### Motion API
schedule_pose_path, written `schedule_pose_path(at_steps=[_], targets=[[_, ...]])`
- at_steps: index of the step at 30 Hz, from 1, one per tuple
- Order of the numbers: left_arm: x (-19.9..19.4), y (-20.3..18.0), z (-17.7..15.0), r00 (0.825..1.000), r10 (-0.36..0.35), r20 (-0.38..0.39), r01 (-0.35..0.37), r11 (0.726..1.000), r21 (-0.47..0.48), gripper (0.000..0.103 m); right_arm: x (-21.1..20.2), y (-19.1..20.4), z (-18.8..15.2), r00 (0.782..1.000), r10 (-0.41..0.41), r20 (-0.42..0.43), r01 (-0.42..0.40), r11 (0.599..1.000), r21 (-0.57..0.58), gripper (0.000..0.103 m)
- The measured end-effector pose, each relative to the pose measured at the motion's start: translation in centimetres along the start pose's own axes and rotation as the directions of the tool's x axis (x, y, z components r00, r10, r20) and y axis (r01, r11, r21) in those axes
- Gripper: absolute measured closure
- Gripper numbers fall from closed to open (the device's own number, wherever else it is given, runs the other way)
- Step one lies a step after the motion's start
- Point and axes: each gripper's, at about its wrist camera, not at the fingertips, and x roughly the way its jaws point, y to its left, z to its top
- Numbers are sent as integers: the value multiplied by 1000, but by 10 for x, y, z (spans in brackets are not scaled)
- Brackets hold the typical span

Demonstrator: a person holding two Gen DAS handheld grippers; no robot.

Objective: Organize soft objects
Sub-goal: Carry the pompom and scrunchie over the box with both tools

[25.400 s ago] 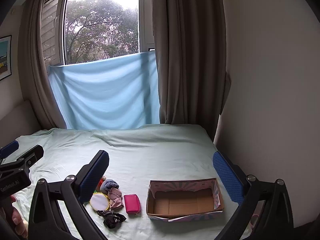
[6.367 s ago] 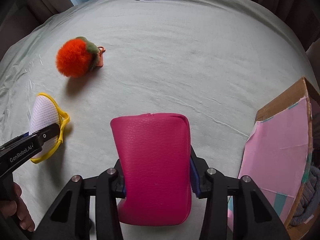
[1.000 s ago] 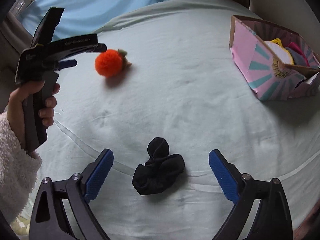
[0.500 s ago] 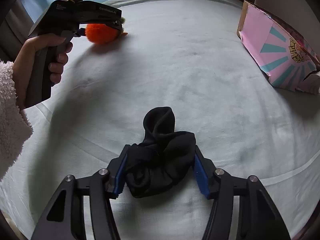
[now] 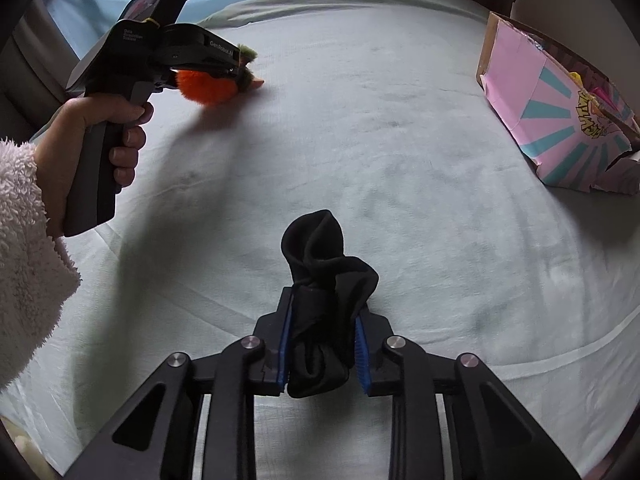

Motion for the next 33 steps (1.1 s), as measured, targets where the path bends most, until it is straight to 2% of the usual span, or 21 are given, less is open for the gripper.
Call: schedule_pose_path(at_steps=[9,18,27,33], targets=[[-68,-19,14,1000,21,20,-21,1000,-10,72,-56,-24,31,997,41,70,-42,999,14,79],[-156,-70,31,998,55,43,-54,998,-27,72,-139,-68,85,981,77,175,-80,997,7,79],[-228,-156,60,993,87,83,-81,994,-70,72,-223,-132,143,956,122,267,-112,992,-54,79],[-241,-231,75,990,93,104,-81,990,-115,72,-258,-187,175,945,146,294,-123,988,-97,79]])
